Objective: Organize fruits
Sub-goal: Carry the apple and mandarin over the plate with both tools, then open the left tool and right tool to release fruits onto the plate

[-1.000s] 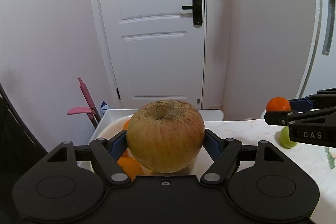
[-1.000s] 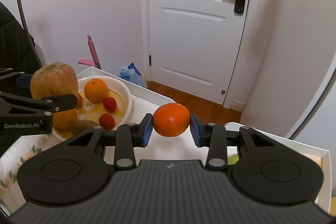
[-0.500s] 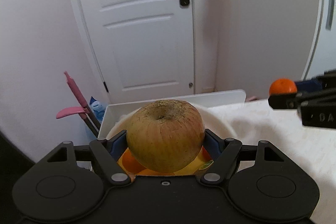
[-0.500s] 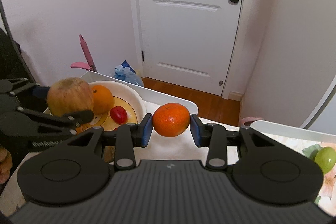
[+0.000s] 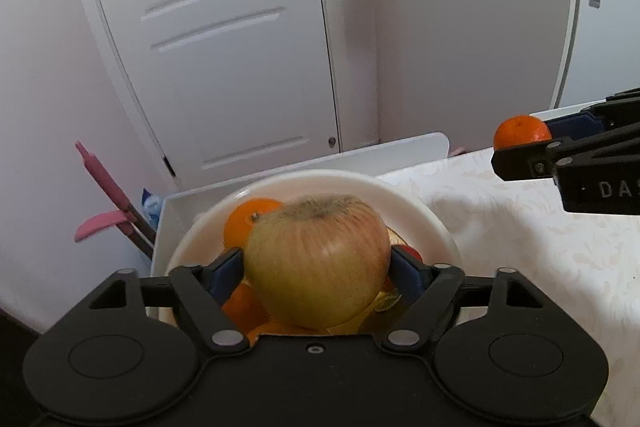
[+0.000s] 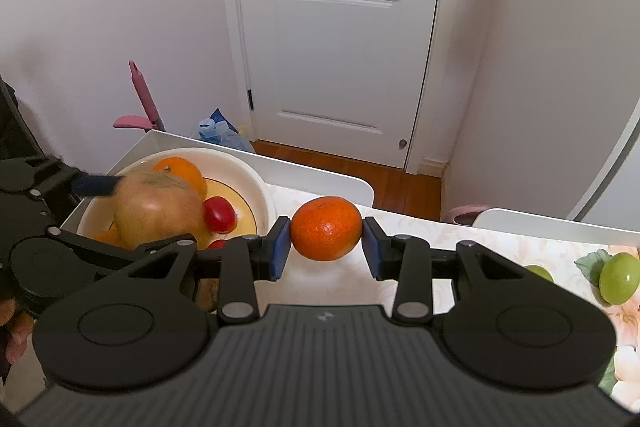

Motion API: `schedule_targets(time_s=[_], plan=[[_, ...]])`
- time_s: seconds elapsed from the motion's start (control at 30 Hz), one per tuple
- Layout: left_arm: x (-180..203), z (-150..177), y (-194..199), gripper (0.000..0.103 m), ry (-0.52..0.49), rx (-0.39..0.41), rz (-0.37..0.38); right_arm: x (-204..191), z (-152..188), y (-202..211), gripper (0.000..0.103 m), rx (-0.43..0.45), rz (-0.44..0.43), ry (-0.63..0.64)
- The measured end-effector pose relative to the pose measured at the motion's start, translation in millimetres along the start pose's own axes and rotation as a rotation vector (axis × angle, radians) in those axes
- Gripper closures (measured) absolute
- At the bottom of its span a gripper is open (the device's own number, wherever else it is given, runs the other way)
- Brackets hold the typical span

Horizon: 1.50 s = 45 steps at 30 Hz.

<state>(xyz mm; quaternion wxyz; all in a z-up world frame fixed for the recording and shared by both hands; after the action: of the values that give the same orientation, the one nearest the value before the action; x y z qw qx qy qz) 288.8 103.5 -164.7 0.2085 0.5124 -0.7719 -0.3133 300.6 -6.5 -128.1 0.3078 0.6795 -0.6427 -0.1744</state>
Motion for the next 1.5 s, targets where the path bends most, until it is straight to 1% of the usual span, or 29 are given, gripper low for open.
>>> schedule_targets(time_s=[0.07,0.3,0.47,0.63,0.73,0.87,0.97,1.07,1.1,1.13,1.17,1.2,1.23,1.3,1.5], plan=[[-1,-3,8,0.0,0.002,0.026,0.001,-2,-1,1,0.05,0.002,-0.003,0.003],[-11,0,35,0.0,0.055,0.055,-0.02,-12,-9,0,0.05,0.001,-0.046,0.026],[-15,10,52,0.0,0.101,0.065,-0.044,-23,-16,-6,0.05,0.0,-0.084,0.038],[-21,21,65,0.0,0.146,0.066,-0.059,-32,-15,-17,0.05,-0.019,-0.127,0.05],[-25,26,70,0.0,0.165,0.067,-0.069,-38,-12,-25,0.05,-0.022,-0.169,0.059],[-26,31,73,0.0,0.183,0.071,-0.066,-43,-6,-32,0.05,0.001,-0.227,0.08],[-26,33,73,0.0,0.178,0.07,-0.086,-46,-1,-38,0.05,-0.004,-0.25,0.086],[-30,36,73,0.0,0.204,0.073,-0.091,-48,3,-38,0.049,-0.01,-0.267,0.083],[-30,36,73,0.0,0.213,0.074,-0.09,-47,3,-37,0.045,-0.006,-0.272,0.078],[-30,37,73,0.0,0.217,0.073,-0.09,-46,3,-35,0.04,0.001,-0.274,0.069],[-29,37,73,0.0,0.217,0.073,-0.09,-45,2,-34,0.028,0.007,-0.277,0.061],[-28,37,74,0.0,0.217,0.072,-0.091,-44,1,-32,0.022,0.014,-0.28,0.054],[-27,37,75,0.0,0.216,0.072,-0.091,-42,1,-30,0.02,0.019,-0.28,0.05],[-26,38,76,0.0,0.217,0.07,-0.092,-39,2,-26,0.007,0.024,-0.26,0.044],[-20,42,81,0.0,0.226,0.067,-0.094,-37,7,-9,0.005,0.033,-0.23,0.064]])
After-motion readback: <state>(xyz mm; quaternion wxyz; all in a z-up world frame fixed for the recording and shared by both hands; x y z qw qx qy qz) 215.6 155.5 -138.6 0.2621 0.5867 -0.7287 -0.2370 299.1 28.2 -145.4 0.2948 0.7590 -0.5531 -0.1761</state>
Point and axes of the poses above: each gripper's, at about its wrist camera, not at the fingertips, and y roughly against the way its jaws point, x to its right, z to its underside, the point moved 10 cm from there along -y, roughly the way its jaws point, and after that the axes turned 13 degrees about z, right-handed, at the moved point
